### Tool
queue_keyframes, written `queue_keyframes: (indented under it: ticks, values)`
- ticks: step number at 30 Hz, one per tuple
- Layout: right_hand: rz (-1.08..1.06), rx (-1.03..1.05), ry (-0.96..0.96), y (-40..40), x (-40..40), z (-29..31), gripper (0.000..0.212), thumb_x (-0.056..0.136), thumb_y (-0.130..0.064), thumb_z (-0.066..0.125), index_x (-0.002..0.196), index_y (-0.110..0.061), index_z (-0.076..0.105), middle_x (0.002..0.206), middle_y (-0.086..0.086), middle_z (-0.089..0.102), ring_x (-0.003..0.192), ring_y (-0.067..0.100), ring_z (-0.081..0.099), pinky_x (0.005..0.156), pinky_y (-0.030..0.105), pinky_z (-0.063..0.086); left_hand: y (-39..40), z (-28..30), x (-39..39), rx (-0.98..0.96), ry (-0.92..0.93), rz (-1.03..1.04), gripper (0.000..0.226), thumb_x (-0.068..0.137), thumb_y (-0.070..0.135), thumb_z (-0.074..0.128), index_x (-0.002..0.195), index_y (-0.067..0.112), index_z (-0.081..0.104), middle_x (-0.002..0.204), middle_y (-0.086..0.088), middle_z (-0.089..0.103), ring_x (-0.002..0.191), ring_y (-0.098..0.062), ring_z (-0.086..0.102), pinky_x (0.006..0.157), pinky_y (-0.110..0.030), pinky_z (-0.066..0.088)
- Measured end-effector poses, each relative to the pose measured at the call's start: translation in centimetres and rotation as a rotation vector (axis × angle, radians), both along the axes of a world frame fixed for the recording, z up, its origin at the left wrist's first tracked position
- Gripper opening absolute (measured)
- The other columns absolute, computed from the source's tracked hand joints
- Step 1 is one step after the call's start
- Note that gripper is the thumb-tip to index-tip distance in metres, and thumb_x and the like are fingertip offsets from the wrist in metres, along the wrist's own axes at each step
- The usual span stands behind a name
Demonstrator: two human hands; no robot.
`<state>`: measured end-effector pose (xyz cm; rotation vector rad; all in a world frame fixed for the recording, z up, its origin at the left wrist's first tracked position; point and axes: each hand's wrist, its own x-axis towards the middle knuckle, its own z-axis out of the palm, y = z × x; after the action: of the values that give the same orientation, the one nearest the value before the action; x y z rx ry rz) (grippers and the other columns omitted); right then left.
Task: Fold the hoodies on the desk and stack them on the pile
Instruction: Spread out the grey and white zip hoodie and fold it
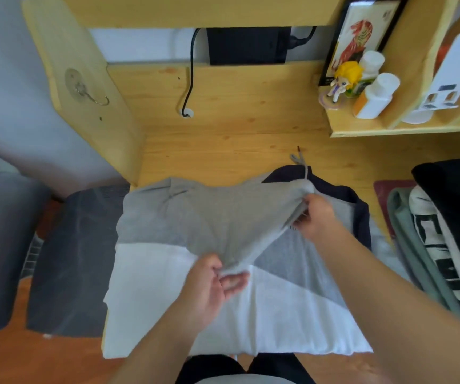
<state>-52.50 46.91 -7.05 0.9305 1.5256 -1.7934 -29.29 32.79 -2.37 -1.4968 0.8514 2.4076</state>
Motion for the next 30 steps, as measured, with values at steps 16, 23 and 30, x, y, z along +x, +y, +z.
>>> queue_keyframes:
  ticks: [16,23,30]
  values:
    - [0.354,0.276,-0.031,1.7,0.6,-0.2,0.05,0.09,-0.039,0.071,0.133,-0.018,0.055,0.114,0.004,0.063,0.107,0.027,0.062,0.097,0.047,0.054,-12.5,-6.1,-5.3,-0.764,-0.374,-0.429,0.05,0.094,0.057,0.063,0.106,0.009,0.064,0.108,-0.013,0.068,0.1,-0.034,0.066,0.091,-0.043,0.055]
    - [0.544,0.459,0.066,1.3,-3.5,-0.8,0.086,0.068,-0.067,0.077,0.132,-0.013,0.057,0.121,0.006,0.066,0.107,0.028,0.065,0.098,0.045,0.054,-14.1,-5.8,-7.1,-0.534,-0.327,-0.28,0.024,0.103,0.02,0.057,0.123,0.007,0.06,0.103,-0.011,0.067,0.092,-0.028,0.064,0.086,-0.046,0.054]
    - [0.522,0.369,0.221,-0.9,-6.2,-0.2,0.021,0.094,-0.01,0.069,0.115,-0.011,0.067,0.108,0.011,0.072,0.094,0.03,0.069,0.085,0.043,0.058,-16.7,-4.5,-10.6,-0.682,0.049,0.01,0.018,0.104,0.012,0.054,0.088,0.019,0.058,0.079,-0.002,0.065,0.075,-0.017,0.064,0.067,-0.03,0.052]
